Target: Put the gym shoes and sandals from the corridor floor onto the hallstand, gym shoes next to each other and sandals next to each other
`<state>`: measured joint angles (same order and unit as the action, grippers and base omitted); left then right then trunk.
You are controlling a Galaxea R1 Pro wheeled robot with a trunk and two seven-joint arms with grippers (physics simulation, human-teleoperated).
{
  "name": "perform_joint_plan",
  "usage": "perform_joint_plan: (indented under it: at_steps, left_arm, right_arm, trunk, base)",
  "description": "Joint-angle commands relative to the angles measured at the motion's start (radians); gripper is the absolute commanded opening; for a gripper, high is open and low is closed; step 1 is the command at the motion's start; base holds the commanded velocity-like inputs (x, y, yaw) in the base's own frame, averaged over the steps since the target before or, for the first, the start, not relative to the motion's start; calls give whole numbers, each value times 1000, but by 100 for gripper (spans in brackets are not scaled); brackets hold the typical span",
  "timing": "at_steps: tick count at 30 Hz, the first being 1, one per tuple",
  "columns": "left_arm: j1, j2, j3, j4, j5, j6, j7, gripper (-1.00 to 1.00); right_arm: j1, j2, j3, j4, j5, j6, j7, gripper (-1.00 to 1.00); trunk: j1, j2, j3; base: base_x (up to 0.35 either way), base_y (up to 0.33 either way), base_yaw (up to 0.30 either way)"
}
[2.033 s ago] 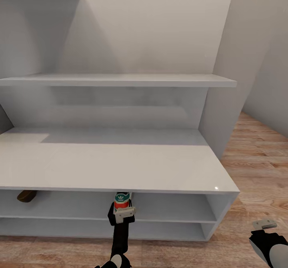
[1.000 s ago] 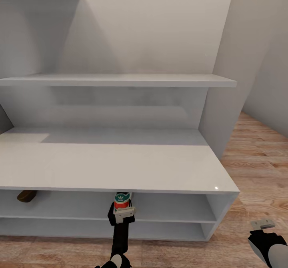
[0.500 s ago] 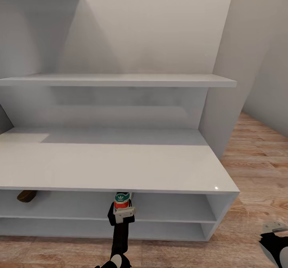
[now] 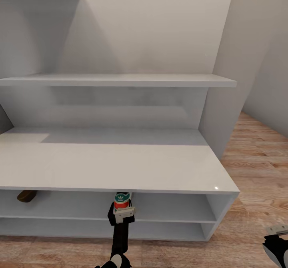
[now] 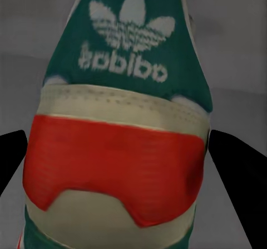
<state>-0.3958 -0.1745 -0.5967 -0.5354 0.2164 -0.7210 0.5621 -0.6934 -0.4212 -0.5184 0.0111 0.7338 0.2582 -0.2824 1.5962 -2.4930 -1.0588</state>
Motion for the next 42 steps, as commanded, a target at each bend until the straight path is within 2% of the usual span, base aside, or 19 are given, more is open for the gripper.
perform_joint_plan:
  at_steps: [1, 22, 31, 42]
  left_arm:
    - [0, 0, 0, 0, 0, 0, -1, -100]
    - [0, 0, -2, -1, -1, 0, -1, -100]
    - [0, 0, -3, 0, -2, 0, -1, -100]
    - [0, 0, -1, 0, -2, 0, -1, -100]
  right_arm:
    - [0, 1, 0, 0, -1, 0, 0, 100]
    - [0, 23, -2, 1, -4, 0, -6, 100]
    - [0, 44, -2, 1, -1, 1, -9, 100]
    - [0, 49, -2, 1, -1, 1, -9, 100]
  trunk:
    - [0, 0, 0]
    - [0, 0, 0]
    - [0, 0, 0]
    - [0, 0, 0]
  base:
    - [0, 0, 0]
    - [0, 0, 0]
    - [59, 0, 0]
    - [49, 0, 0]
